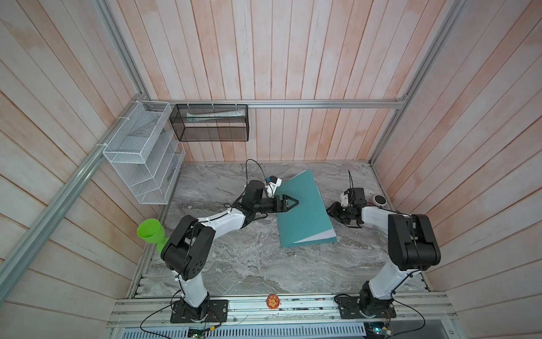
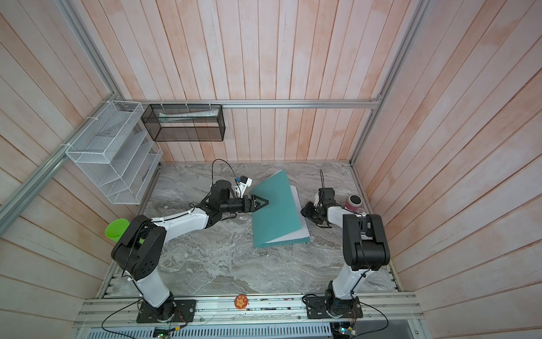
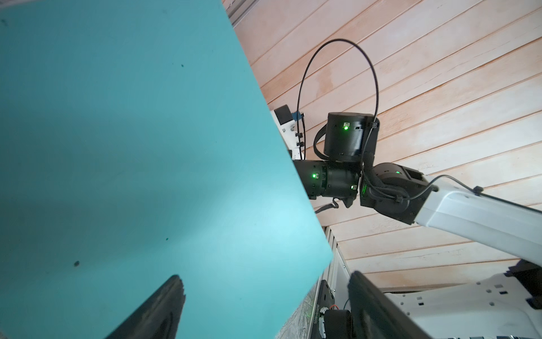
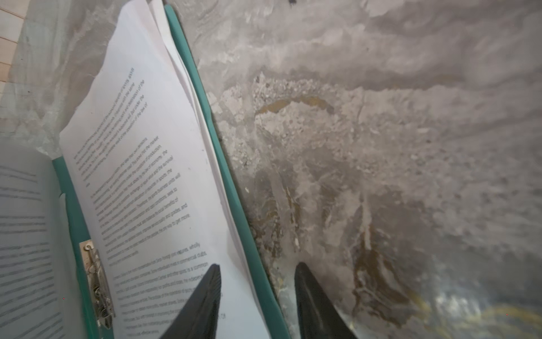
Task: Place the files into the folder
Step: 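Fold the teal cover over the sheets with the left gripper while the right draws back, then open both grippers and draw them back from the closed folder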
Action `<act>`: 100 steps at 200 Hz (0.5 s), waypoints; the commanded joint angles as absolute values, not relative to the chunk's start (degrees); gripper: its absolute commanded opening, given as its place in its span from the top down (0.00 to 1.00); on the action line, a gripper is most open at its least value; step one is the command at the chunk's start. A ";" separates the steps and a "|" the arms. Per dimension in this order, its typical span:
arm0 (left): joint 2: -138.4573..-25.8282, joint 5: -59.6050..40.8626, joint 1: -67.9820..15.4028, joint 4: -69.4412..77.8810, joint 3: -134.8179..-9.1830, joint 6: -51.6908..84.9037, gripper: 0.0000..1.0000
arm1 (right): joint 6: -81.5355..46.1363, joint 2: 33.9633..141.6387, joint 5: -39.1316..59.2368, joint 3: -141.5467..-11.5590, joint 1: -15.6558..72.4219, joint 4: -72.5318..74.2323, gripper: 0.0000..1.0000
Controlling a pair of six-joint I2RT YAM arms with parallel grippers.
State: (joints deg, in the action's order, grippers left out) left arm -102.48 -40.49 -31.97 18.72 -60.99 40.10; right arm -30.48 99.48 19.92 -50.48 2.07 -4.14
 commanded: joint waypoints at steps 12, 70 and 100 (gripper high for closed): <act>-104.98 -41.21 -32.43 20.39 -62.66 39.63 0.10 | -31.56 100.32 20.54 -48.61 0.46 -5.40 0.56; -102.11 -38.49 -32.33 17.36 -60.44 37.29 0.10 | -30.28 97.87 15.79 -49.98 -0.22 -8.15 0.56; -96.84 -35.61 -31.22 14.24 -56.94 34.93 0.10 | -29.89 101.88 20.13 -52.07 -0.13 -7.47 0.58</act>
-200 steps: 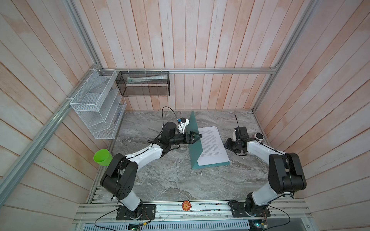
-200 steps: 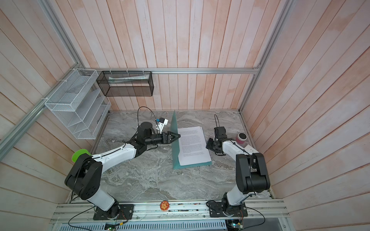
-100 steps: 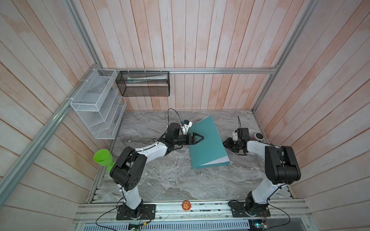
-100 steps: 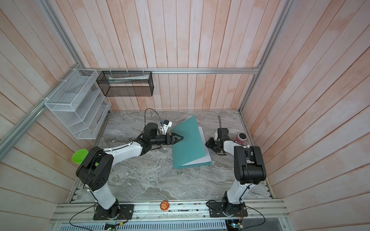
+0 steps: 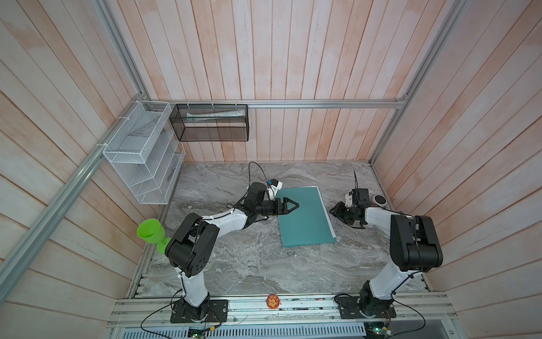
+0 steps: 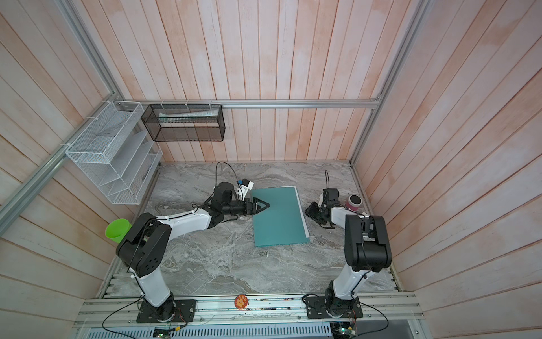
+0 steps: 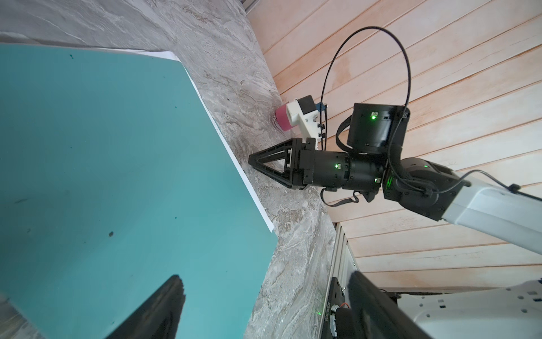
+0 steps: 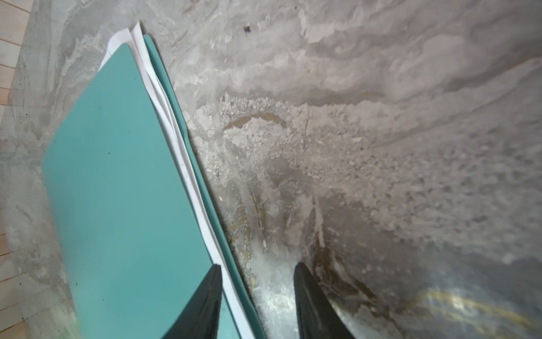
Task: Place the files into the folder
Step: 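Open both grippers and draw them back from the closed folder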
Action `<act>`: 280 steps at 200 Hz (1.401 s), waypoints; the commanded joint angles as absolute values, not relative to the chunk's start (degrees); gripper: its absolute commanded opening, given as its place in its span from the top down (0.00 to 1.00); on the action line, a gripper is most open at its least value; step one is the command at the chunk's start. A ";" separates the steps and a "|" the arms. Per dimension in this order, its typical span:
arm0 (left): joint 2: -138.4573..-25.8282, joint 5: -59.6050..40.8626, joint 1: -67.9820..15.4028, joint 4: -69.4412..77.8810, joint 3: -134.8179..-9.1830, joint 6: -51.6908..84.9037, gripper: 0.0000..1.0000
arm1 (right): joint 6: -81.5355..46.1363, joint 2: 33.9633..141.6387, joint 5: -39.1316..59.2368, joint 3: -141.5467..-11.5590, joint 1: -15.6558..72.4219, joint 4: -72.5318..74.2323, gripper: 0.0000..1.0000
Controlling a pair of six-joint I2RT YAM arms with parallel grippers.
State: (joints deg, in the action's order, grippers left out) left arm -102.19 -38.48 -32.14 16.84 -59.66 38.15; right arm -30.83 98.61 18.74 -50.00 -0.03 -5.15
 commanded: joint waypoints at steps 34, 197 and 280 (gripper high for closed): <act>-88.23 -32.36 -27.12 12.46 -49.53 33.60 0.10 | -30.32 106.44 23.91 -53.13 1.77 -5.64 0.59; -64.96 -15.04 -12.66 3.32 -35.38 25.82 0.07 | -35.50 99.07 20.64 -56.15 15.48 -10.02 0.61; -57.24 21.88 -8.78 36.17 -14.90 5.02 0.00 | -32.24 81.61 12.68 -45.26 15.53 -1.07 0.57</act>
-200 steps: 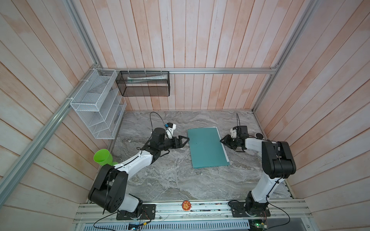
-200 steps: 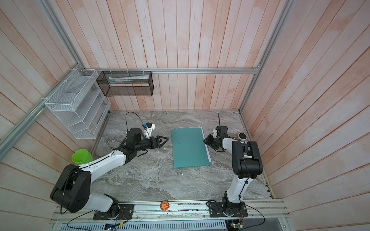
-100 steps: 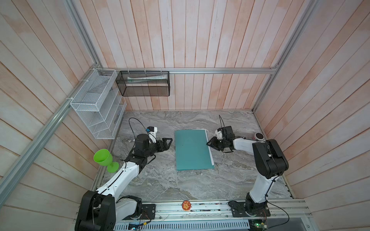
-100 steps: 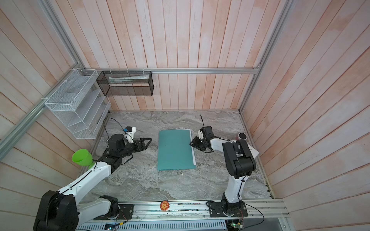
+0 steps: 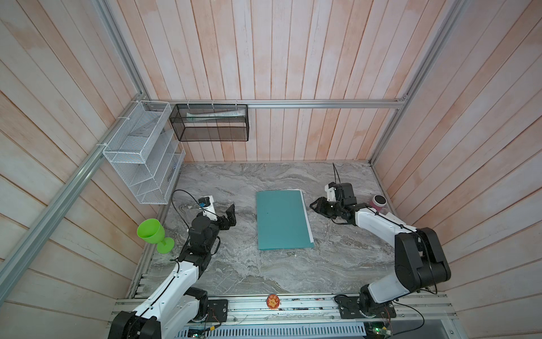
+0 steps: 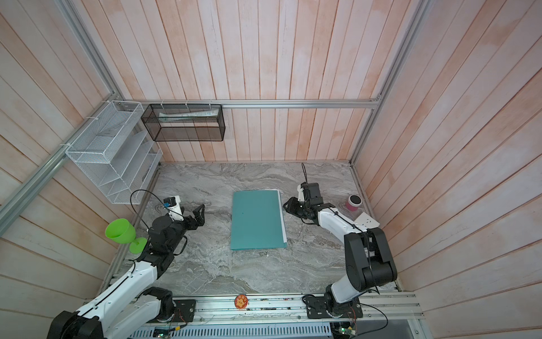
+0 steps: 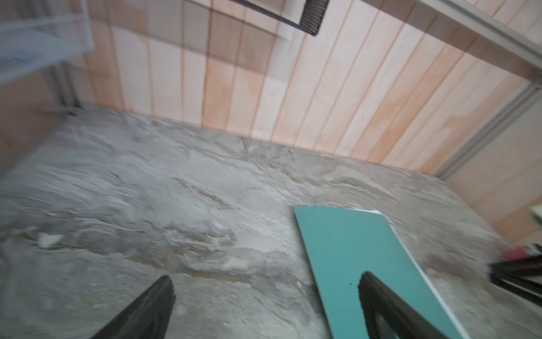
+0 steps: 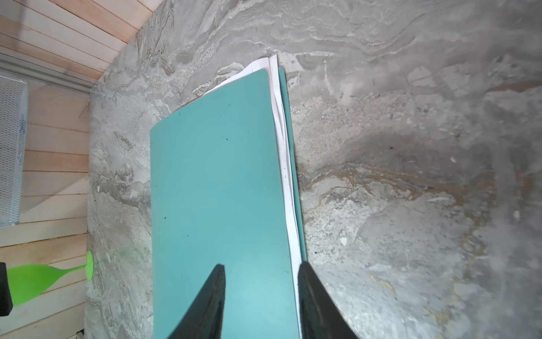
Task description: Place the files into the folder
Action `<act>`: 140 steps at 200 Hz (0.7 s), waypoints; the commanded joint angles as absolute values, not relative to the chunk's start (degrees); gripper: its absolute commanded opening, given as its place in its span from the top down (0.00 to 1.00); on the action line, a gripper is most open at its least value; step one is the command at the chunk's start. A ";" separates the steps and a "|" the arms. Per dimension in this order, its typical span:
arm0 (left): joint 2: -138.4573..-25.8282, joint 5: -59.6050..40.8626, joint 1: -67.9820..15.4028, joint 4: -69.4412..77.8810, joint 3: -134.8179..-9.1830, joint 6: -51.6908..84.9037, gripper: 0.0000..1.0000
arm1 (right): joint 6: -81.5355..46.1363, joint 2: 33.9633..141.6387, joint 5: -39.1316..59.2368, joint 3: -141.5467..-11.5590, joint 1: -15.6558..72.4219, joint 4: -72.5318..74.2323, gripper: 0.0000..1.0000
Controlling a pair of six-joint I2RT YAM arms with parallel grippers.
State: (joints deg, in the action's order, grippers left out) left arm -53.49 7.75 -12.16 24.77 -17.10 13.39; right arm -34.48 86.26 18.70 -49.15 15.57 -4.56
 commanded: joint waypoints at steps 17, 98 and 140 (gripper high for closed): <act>-62.49 18.21 -3.76 42.36 -13.24 6.63 0.00 | -29.94 76.61 8.66 -42.54 15.58 2.01 0.57; -88.84 -0.46 2.06 65.78 -15.95 2.13 0.00 | -9.57 54.16 -17.14 -22.55 15.73 28.25 0.02; -87.88 -0.31 1.93 62.98 -16.47 2.01 0.00 | -6.28 58.19 -25.35 -22.04 9.39 28.17 0.02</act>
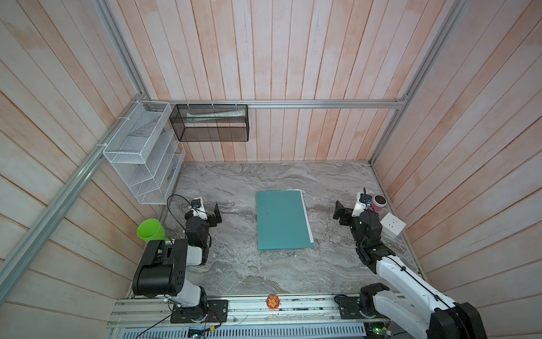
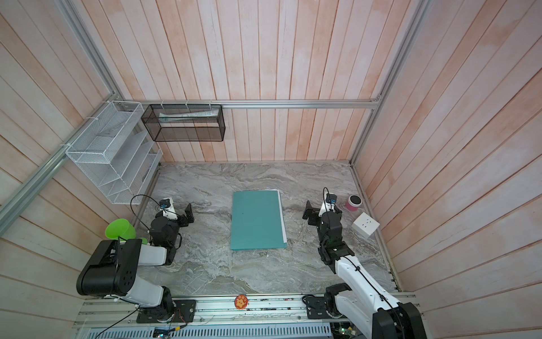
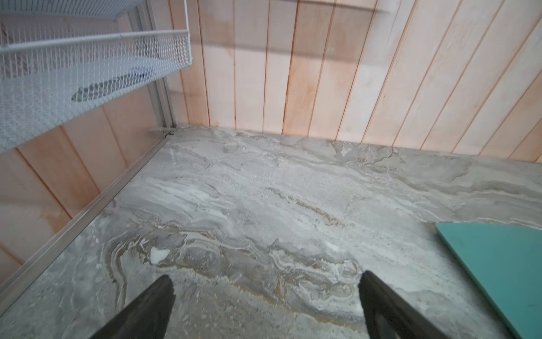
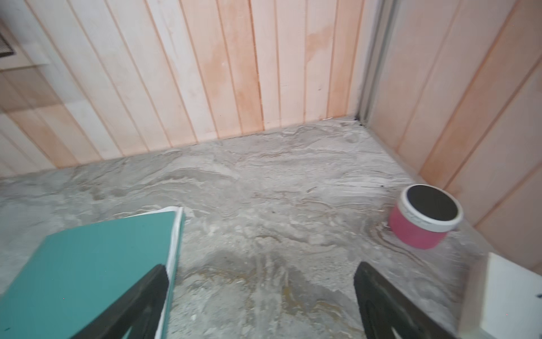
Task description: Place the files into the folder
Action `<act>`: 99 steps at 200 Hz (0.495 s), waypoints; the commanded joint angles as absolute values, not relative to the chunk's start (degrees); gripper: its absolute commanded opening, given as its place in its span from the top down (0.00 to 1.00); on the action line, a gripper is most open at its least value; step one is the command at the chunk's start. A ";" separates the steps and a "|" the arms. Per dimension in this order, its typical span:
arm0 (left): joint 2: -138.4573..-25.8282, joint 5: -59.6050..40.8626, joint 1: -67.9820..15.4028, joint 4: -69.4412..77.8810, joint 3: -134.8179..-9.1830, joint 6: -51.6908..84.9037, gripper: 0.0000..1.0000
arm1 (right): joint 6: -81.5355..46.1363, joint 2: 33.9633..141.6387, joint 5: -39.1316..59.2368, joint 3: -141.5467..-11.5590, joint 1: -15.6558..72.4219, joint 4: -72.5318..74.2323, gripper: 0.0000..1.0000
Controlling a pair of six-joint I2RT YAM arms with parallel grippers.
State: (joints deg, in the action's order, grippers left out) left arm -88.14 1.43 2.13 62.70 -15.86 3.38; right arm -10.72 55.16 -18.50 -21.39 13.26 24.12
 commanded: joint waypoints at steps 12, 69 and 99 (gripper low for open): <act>-88.13 -0.75 1.92 63.21 -16.56 1.94 0.00 | -4.97 61.56 -24.96 -21.83 7.47 30.06 0.02; -87.98 -0.40 1.67 62.58 -16.85 1.66 0.00 | 0.16 82.66 -18.25 -11.58 3.88 70.43 0.02; -88.11 -0.01 1.49 62.57 -16.91 1.44 0.00 | -0.59 87.46 -9.99 -12.39 0.93 71.71 0.02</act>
State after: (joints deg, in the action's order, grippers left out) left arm -88.14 0.21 1.80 62.54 -15.97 2.50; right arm -2.94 87.74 -16.43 -12.21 1.89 63.22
